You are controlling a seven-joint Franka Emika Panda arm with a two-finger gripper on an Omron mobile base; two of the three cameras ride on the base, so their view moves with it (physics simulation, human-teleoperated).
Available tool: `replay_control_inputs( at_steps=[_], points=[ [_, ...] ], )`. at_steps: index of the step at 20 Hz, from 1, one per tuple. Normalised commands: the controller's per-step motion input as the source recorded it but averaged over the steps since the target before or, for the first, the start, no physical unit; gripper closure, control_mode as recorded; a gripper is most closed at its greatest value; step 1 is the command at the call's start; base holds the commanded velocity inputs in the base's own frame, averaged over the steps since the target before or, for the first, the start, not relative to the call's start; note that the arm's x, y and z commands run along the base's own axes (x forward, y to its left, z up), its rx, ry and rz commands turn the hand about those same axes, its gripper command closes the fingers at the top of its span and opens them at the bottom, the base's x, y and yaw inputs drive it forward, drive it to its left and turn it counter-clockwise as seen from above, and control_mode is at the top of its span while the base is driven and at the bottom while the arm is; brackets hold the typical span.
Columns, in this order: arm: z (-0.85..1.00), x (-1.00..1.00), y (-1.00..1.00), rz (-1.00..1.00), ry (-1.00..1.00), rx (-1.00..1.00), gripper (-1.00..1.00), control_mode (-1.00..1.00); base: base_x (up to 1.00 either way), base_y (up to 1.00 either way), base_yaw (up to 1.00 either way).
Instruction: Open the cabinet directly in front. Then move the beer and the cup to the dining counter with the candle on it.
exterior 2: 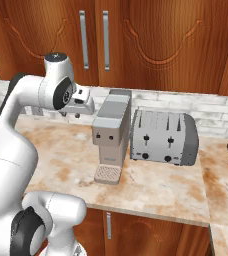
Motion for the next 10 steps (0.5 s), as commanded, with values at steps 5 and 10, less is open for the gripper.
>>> replay_control_inputs(
  at_steps=[5, 10],
  points=[
    [0.14, -0.28, 0.0, -0.01, -0.26, 0.0, -1.0, -1.0, 0.0, 0.0, 0.0],
    [0.39, -0.71, 0.0, 0.0, -0.58, 0.0, -1.0, -1.0, 0.0, 0.0, 0.0]
  ],
)
